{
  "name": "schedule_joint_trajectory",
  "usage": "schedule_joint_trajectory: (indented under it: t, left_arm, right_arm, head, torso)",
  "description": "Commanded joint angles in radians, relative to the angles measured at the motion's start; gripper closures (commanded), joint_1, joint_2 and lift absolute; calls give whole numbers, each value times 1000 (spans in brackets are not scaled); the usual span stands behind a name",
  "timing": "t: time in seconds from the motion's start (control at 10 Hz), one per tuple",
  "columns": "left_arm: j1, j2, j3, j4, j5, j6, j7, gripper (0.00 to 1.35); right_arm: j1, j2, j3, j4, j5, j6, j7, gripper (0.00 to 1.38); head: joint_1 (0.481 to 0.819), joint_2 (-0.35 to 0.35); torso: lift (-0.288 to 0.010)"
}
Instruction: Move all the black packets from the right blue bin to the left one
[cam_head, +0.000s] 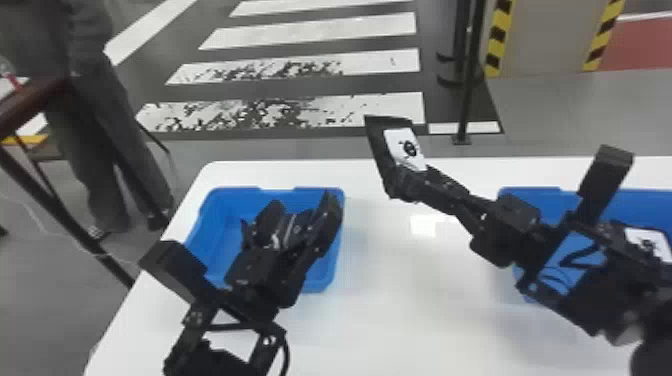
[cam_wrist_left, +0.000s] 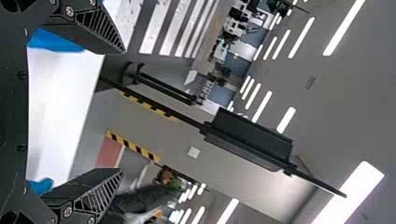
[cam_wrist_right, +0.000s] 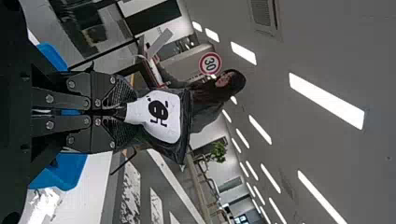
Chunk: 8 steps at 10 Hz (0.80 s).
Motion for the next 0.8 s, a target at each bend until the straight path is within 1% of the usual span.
schedule_joint_trajectory:
  t: [0.0,0.1,0.2,0.3,0.4,0.6,0.7]
  left_arm:
    - [4,8,-31,-34,110,-80,-1,162]
    - [14,11,-37,-78,155,-85,-1,183]
    - [14,17,-47,-105,175,-65,-1,194]
    - [6,20,-49,-107,163,-41,-1,194]
    - [1,20,-43,-107,122,-16,-1,194]
    - [-1,17,-27,-102,18,13,5,194]
    - [1,15,-21,-98,-4,23,7,194]
  right_arm:
    - [-13,-7,43,23,1,-1,-2,1181]
    - [-18,-8,59,23,1,-1,-2,1181]
    - [-30,-12,83,21,-3,-1,-3,1181]
    - [-43,-13,119,21,-15,2,-6,1181]
    - [-50,-15,157,18,-33,7,-8,1181]
    - [-57,-19,208,14,-55,19,-11,1181]
    - [-57,-21,222,11,-61,22,-12,1181]
  head:
    - [695,209]
    - [695,214]
    - [695,224]
    - [690,232]
    - [687,240]
    - [695,266]
    - [695,287]
  torso:
    - [-140]
    - [-140]
    - [-140]
    - [-140]
    - [-140]
    - [-140]
    - [-140]
